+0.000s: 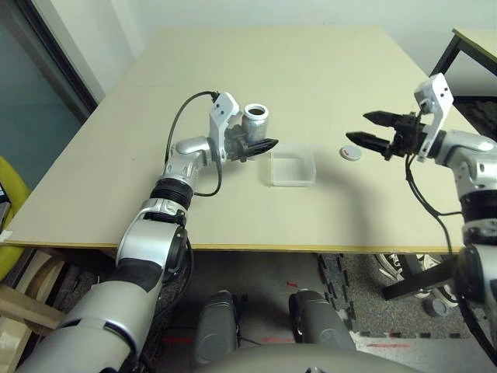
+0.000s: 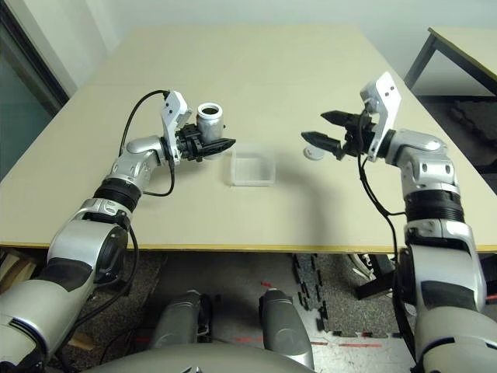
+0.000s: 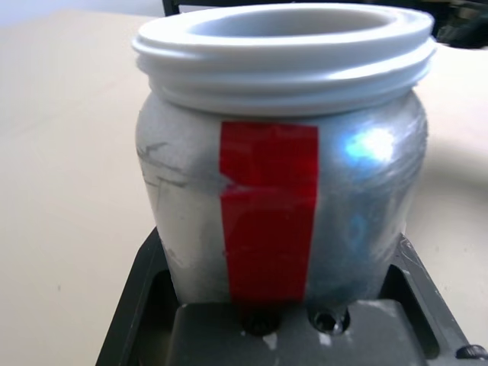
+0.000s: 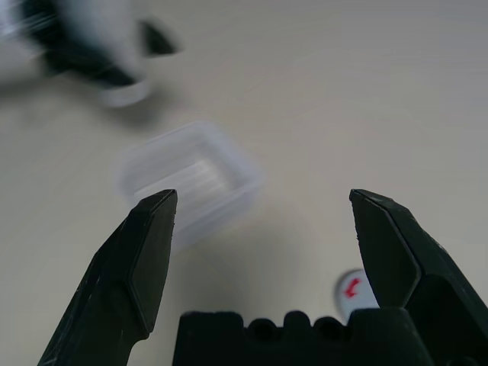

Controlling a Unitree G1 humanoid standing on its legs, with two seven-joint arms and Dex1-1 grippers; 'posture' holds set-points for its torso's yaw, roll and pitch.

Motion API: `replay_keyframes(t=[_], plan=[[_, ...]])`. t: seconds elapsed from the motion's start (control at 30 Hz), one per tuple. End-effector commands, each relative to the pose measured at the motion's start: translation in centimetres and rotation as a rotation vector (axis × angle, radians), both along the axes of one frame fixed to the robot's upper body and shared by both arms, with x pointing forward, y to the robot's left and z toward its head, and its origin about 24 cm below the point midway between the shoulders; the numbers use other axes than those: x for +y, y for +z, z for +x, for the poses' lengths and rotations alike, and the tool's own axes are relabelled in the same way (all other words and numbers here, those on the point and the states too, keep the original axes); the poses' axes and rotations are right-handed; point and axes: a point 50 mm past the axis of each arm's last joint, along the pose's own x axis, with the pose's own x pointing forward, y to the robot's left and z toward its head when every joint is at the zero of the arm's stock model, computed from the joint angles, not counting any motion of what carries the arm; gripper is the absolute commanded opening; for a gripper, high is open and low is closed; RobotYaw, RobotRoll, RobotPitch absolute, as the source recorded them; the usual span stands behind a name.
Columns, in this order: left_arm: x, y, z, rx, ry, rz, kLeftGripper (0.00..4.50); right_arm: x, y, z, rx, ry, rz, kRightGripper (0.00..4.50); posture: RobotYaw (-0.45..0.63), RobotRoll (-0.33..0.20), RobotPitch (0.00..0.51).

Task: Pour the medicine from the bottle into the box.

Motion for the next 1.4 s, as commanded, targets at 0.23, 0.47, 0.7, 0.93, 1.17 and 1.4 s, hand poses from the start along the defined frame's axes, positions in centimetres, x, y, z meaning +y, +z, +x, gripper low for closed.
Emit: replay_keyframes(t=[0.23,0.47,0.7,0.93,1.17,1.4], plan=[[0.6,0.4,0.4,-0.016,0.026,0.059,2.7,1.6,-1.6,-0.8,0.048,0.088,-0.083,4.5,-0.24,0.0,0.035],[1.2,1.1,1.1,-0.037,0.091,0.138,2.7,2.5,-2.3,-0.6,0.046,0.1,-0.072,4.5,-0.24,0.0,0.026],[1.8,3.1,2.8,-0.252,0.253,0.54,2.7,3.0,-2.8,-0.8,0.046,0.099,-0.051,4.5,-0.24,0.0,0.019],[-1.4,5.5,3.5,-0.874,0.15,1.16,2.7,3.5,-3.0,-0.8,0.046,0.076,-0.005,4.5,-0.26,0.0,0.019],[-5.1,5.4,2.7,-1.372,-0.199,1.451,2.7,3.5,-2.9,-0.8,0.038,0.042,0.023,4.5,-0.28,0.0,0.023],[-6.0,5.2,2.9,-1.594,-0.403,1.735,2.7,3.9,-3.3,-0.9,0.036,0.02,0.056,4.5,-0.3,0.0,0.028]])
